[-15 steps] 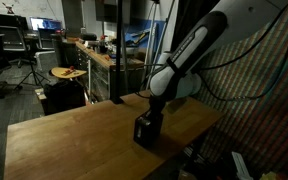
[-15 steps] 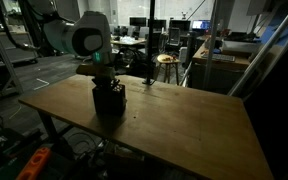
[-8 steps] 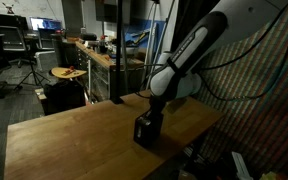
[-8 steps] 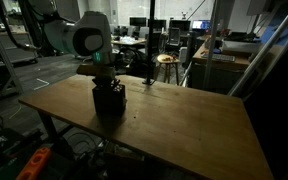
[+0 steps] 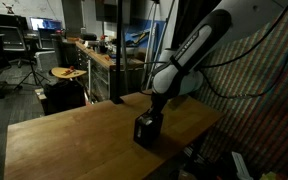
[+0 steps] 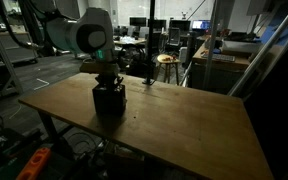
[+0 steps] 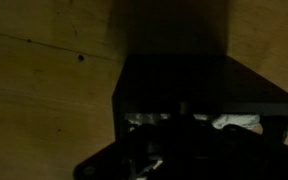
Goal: Pick up the white towel and push it down into the black basket
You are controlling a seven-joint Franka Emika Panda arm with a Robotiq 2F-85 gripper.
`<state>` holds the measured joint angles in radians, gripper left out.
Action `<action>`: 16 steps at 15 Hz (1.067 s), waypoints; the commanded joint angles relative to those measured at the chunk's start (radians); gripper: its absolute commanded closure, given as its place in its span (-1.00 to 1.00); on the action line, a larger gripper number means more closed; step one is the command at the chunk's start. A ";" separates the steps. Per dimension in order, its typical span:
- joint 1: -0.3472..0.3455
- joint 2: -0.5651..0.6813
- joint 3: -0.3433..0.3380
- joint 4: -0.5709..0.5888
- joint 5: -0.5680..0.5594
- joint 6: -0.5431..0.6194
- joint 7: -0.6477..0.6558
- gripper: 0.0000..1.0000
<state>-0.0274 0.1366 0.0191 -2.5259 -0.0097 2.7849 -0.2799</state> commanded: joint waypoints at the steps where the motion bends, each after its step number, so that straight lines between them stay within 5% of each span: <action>1: 0.000 -0.056 -0.019 0.008 -0.047 -0.043 0.042 0.81; 8: -0.003 -0.107 -0.035 0.014 -0.053 -0.062 0.063 0.80; 11: -0.003 -0.123 -0.034 0.012 -0.033 -0.065 0.061 0.60; 16: 0.019 -0.151 -0.011 0.013 0.030 -0.118 0.067 0.81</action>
<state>-0.0254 0.0277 -0.0058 -2.5165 -0.0083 2.7222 -0.2311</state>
